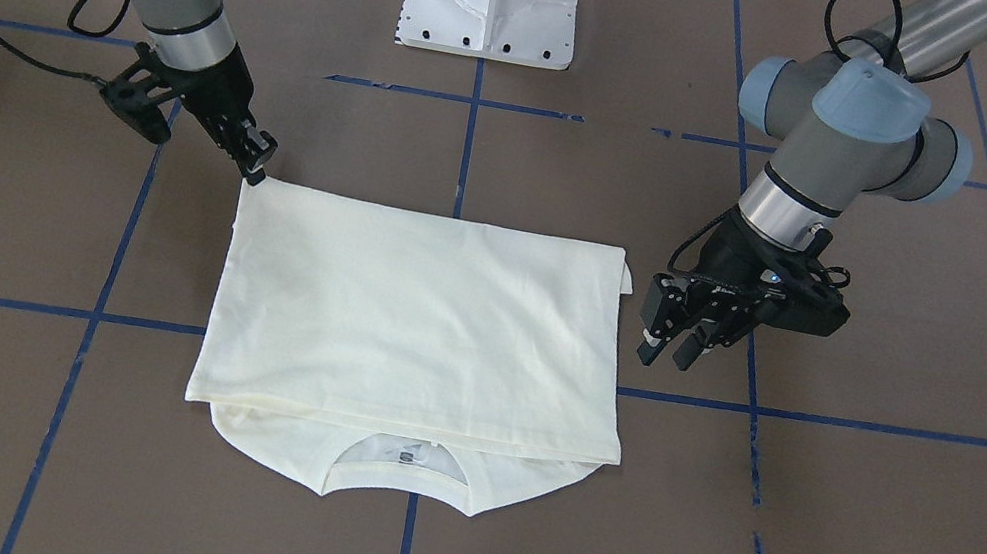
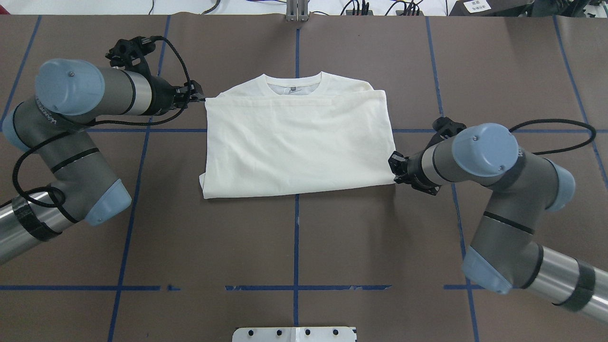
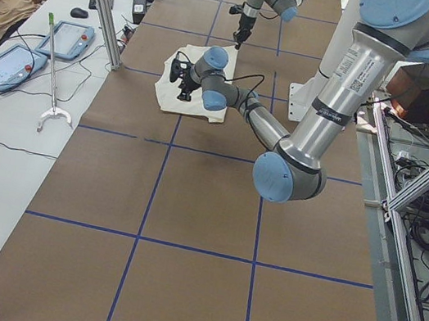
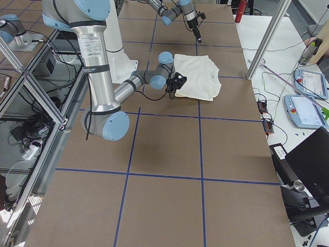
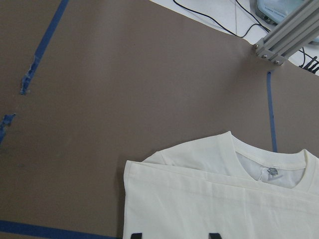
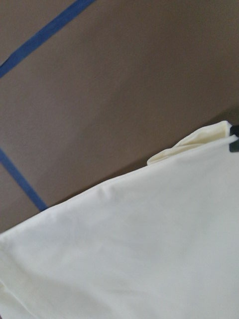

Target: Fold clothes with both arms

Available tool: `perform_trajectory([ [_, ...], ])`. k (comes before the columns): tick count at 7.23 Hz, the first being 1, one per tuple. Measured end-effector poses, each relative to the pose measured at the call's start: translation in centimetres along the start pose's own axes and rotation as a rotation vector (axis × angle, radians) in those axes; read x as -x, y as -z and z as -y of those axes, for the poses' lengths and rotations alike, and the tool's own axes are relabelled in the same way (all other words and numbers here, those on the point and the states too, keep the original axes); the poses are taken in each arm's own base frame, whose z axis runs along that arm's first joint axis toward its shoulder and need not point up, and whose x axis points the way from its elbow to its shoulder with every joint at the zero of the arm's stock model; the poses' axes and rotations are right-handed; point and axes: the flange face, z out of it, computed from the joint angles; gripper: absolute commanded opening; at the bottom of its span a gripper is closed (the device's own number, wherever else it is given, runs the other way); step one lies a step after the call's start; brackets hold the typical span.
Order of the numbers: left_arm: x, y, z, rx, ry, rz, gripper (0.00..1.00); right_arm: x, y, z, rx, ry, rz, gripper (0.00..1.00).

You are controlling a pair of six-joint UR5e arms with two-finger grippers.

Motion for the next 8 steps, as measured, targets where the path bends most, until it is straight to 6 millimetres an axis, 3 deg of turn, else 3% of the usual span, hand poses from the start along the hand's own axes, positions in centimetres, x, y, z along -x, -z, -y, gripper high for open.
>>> perform_trajectory([
  [1,-0.4,0.5,0.0,0.001,0.001,-0.011,0.54,-2.7,3.0,-4.0,0.082,0.002,-0.004,0.00],
  [2,-0.8,1.2,-0.3,0.006,0.002,-0.025,0.55,-5.2,5.2,-8.8,0.178,0.008,-0.031,0.43],
  [3,-1.0,2.3,-0.9,0.037,0.004,-0.046,0.57,-7.2,5.9,-13.2,0.261,0.027,-0.072,0.99],
  [4,-1.1,3.2,-1.8,0.087,0.015,-0.065,0.59,-8.6,5.9,-16.0,0.306,0.052,-0.104,1.00],
  [5,-1.3,3.6,-2.5,0.126,0.054,-0.074,0.62,-9.2,5.8,-17.1,0.319,0.062,-0.116,1.00],
  [6,-1.9,3.5,-3.8,0.175,0.122,-0.077,0.65,-9.0,5.9,-16.6,0.308,0.055,-0.109,1.00],
  [7,-2.7,2.9,-6.7,0.252,0.205,-0.070,0.68,-8.2,6.4,-14.9,0.276,0.031,-0.084,1.00],
  [8,-3.4,1.8,-10.7,0.331,0.279,-0.041,0.69,-7.1,7.0,-12.1,0.224,-0.005,-0.047,1.00],
])
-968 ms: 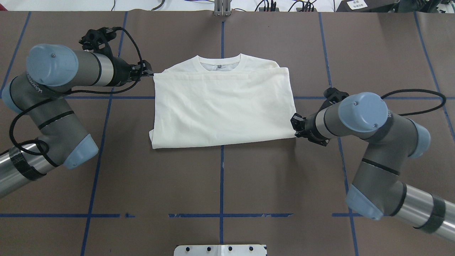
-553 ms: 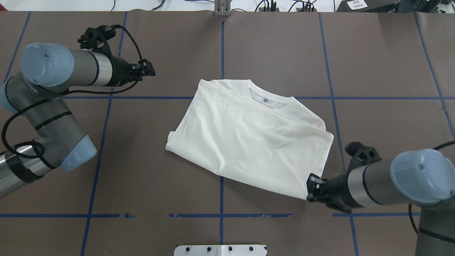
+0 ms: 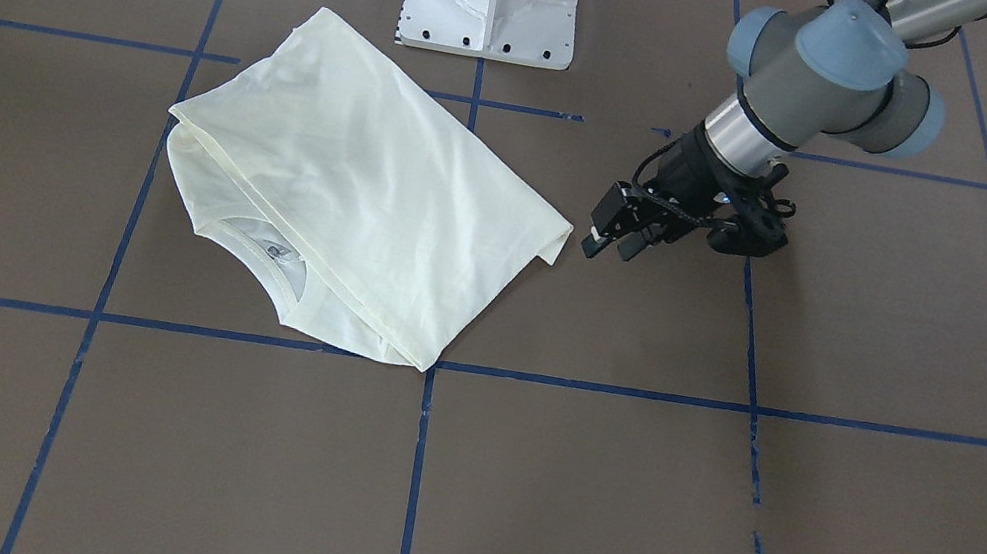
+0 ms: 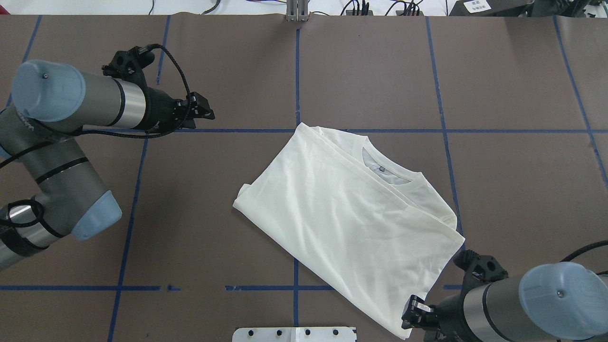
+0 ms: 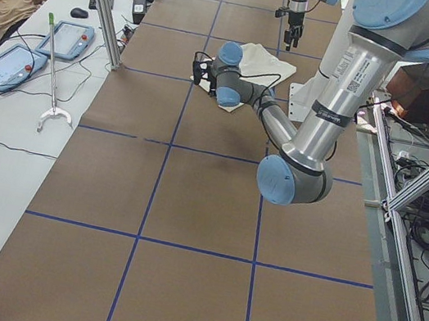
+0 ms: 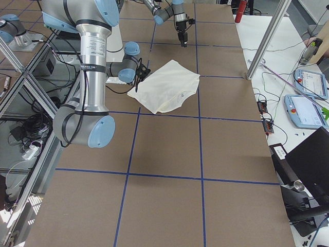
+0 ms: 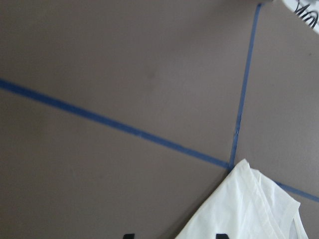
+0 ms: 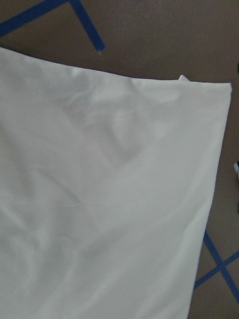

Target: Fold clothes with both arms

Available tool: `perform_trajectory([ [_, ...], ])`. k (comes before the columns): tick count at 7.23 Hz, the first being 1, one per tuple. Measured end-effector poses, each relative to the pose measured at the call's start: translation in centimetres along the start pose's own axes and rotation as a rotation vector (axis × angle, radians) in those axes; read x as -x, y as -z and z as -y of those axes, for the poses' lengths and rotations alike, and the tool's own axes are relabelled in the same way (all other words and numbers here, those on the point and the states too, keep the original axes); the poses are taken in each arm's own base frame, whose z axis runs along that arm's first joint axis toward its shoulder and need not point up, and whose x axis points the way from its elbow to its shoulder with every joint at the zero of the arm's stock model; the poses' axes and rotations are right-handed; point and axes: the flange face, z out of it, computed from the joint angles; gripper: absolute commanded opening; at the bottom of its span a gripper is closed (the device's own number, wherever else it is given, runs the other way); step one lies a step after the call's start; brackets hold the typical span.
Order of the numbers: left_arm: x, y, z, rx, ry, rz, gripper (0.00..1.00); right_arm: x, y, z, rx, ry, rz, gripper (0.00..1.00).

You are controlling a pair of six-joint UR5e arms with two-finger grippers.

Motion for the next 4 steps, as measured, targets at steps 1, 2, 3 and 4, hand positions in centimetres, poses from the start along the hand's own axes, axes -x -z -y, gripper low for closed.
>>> perform_trajectory([
  [1,0.5,-2.4,-3.2,0.048,0.054,0.054,0.69,0.9,1.3,2.9,-0.056,-0.036,0.037,1.00],
  [2,0.8,-4.5,-5.3,0.054,0.080,0.108,0.68,1.7,2.0,5.4,-0.101,-0.060,0.061,1.00],
  [3,0.6,-6.2,-6.5,0.033,0.089,0.142,0.66,2.2,2.2,6.9,-0.127,-0.067,0.073,1.00],
  [4,0.4,-7.4,-6.9,0.019,0.092,0.161,0.64,2.6,2.2,7.6,-0.139,-0.069,0.078,1.00],
])
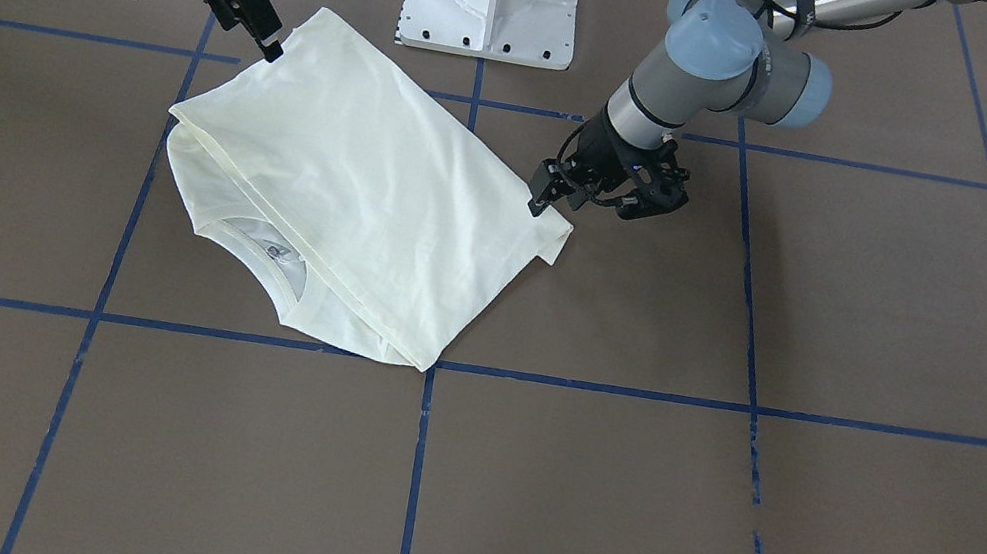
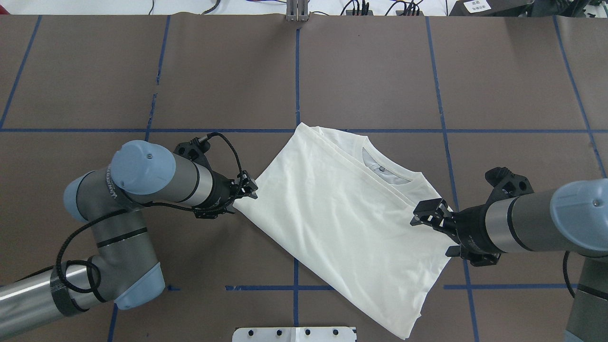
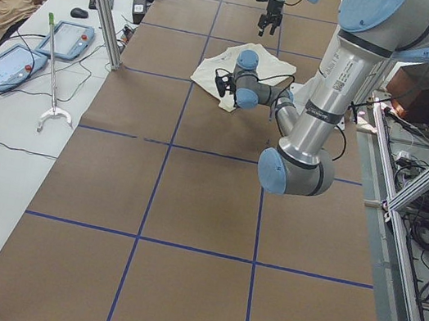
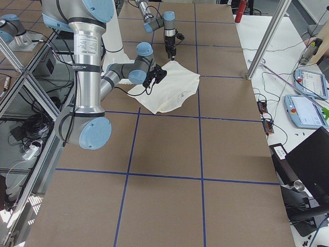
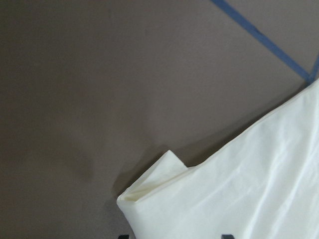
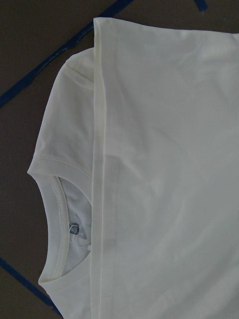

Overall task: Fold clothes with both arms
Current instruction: 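Release the shirt and reposition both grippers at its edges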

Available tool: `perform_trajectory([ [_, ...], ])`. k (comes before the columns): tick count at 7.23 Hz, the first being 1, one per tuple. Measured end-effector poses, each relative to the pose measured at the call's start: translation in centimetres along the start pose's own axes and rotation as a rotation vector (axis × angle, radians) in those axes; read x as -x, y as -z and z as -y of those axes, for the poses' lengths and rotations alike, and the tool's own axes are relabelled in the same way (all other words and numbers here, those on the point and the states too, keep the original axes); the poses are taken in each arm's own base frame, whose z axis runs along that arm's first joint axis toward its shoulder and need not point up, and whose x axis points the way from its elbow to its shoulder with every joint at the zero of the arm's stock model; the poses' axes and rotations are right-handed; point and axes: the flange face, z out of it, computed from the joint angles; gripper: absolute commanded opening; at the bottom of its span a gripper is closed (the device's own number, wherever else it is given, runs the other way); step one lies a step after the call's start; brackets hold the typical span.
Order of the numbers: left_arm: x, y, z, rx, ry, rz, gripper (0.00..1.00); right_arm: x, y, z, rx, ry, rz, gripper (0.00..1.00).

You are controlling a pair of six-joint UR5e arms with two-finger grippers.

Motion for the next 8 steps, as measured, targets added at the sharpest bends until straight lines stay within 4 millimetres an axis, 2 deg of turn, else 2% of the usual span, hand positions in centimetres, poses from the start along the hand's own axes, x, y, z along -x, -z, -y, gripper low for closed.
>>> perform_trajectory([
  [2,0.0,-1.2,0.0,-0.014,0.005,0.022,0.53,0.3,-0.1,0.4,-0.010,-0.001,0.006,1.00],
  [4,0.5,-1.6,0.4,-0.029,0.010,0.036,0.00,0.4,-0.1,0.4,-0.014,-0.001,0.007,1.00],
  [7,1.0,-1.9,1.2,-0.082,0.007,0.068,0.00,0.4,-0.3,0.5,-0.017,-0.002,0.004,1.00],
  [8,0.7,-1.3,2.4,-0.102,-0.018,0.067,0.00,0.4,-0.3,0.7,-0.019,-0.004,0.004,1.00],
])
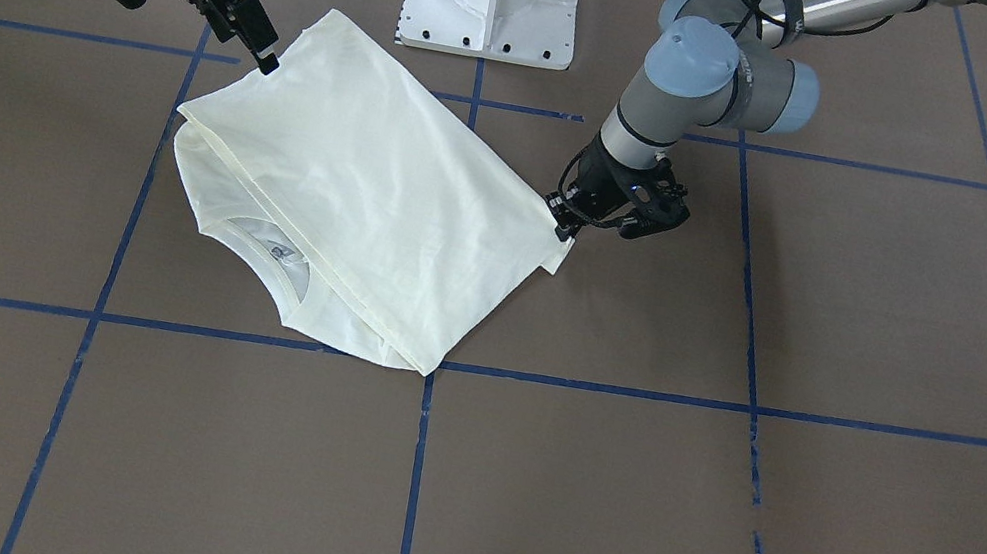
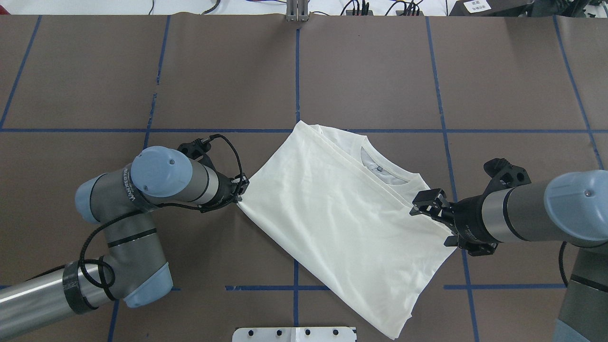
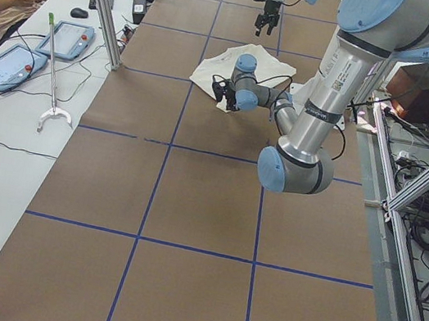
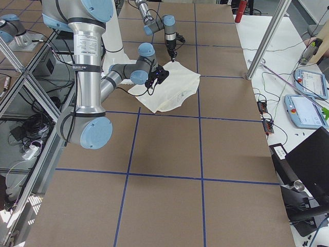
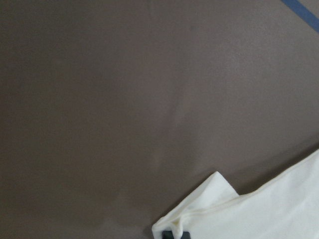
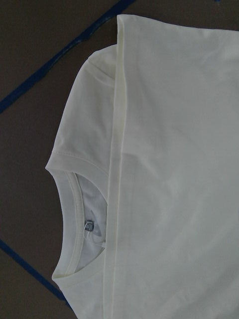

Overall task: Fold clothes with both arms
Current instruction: 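Release the shirt and reposition both grippers at its edges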

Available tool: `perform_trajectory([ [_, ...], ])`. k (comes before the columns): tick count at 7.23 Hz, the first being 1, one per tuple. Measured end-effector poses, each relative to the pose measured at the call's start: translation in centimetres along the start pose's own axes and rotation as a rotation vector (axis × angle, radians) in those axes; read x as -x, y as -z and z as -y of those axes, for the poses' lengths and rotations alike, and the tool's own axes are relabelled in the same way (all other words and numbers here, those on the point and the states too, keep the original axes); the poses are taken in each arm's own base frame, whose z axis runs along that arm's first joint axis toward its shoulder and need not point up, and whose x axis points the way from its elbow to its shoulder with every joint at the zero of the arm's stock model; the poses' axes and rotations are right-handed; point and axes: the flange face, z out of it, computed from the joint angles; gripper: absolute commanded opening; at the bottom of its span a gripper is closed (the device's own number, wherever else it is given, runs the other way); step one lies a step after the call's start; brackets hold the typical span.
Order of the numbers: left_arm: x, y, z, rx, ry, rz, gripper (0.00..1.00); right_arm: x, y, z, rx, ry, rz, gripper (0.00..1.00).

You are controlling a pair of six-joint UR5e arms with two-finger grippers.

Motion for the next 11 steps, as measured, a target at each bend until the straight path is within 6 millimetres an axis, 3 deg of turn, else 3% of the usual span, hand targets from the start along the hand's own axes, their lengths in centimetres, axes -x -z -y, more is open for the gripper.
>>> perform_trajectory([
  [1,-0.8,0.9,2.4,-0.043,-0.041,-0.014,0.00,0.1,0.1,0.2,-0.003,-0.002,0.002,1.00],
  [2,-2.8,1.6,5.6,-0.104,-0.059,-0.032,0.00,0.2,0.1,0.2,-0.003,-0.002,0.003,1.00],
  [5,-14.4,1.3,16.4,-0.245,-0.027,-0.082,0.00,1.8,-1.1,0.2,-0.004,-0.003,0.016,1.00],
  [6,-16.8,0.5,19.3,-0.268,-0.020,-0.106,0.25,2.3,-1.3,0.1,-0.003,-0.003,0.021,1.00],
  [7,-17.8,0.1,21.2,-0.284,-0.020,-0.122,0.62,2.8,-1.5,0.0,0.000,-0.001,0.027,1.00],
  [8,-19.0,0.6,21.7,-0.287,-0.029,-0.142,0.64,3.5,-2.1,-0.2,0.002,-0.001,0.030,1.00],
  [9,-20.1,1.9,20.8,-0.263,-0.042,-0.173,0.64,4.4,-3.5,-0.6,0.007,0.001,0.025,1.00],
  [10,-19.7,3.2,19.6,-0.216,-0.055,-0.198,0.64,5.0,-5.2,-1.4,0.009,0.005,0.014,1.00],
  [11,-17.5,4.6,18.5,-0.173,-0.068,-0.215,0.64,5.0,-7.1,-2.5,-0.009,0.017,0.003,1.00],
])
